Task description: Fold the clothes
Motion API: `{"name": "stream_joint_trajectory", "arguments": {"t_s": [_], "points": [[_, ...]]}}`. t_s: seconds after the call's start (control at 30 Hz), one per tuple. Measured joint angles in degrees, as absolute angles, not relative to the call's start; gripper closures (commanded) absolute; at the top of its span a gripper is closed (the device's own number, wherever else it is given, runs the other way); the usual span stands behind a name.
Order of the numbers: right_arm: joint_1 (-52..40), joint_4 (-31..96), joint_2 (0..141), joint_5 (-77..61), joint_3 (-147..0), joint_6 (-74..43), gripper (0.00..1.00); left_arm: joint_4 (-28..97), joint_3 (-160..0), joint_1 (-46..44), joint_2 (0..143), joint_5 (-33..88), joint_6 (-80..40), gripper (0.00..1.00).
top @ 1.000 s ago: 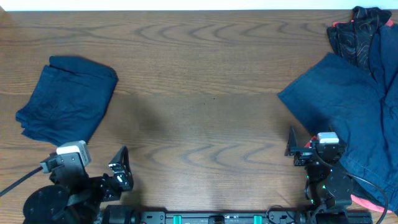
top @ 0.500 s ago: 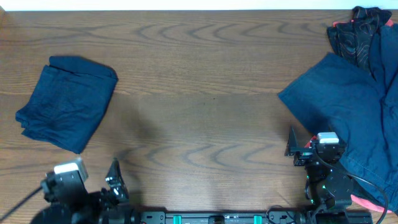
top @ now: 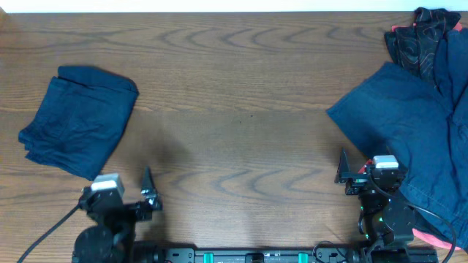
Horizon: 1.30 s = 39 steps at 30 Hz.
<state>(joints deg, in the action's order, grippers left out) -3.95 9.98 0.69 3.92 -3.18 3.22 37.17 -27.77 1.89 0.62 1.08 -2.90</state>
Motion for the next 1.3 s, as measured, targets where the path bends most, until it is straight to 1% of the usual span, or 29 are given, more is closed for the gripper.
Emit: {"name": "stream_joint_trajectory", "arguments": {"t_s": [0.23, 0.43, 0.5, 0.7, 1.3], "points": [[-3.9, 10.0, 0.6, 3.9, -3.2, 3.2, 0.01, 16.1, -14.2, 1.9, 0.6, 1.1, -2.7, 0.02], [-3.9, 10.0, 0.6, 3.9, -3.2, 3.2, 0.01, 1.5, -4.5, 1.9, 0.6, 1.3, -1.6, 0.02], [-3.9, 10.0, 0.6, 3.9, -3.2, 3.2, 0.01, -1.3, -1.8, 1.9, 0.6, 1.7, -0.4, 0.02], [-3.9, 10.0, 0.6, 3.9, -3.2, 3.2, 0.01, 1.1, -0.7, 1.9, 0.6, 3.1, 3.3, 0.02], [-3.9, 10.0, 0.6, 3.9, -3.2, 3.2, 0.01, 1.1, -0.7, 1.9, 0.6, 3.3, 4.6, 0.02]]}}
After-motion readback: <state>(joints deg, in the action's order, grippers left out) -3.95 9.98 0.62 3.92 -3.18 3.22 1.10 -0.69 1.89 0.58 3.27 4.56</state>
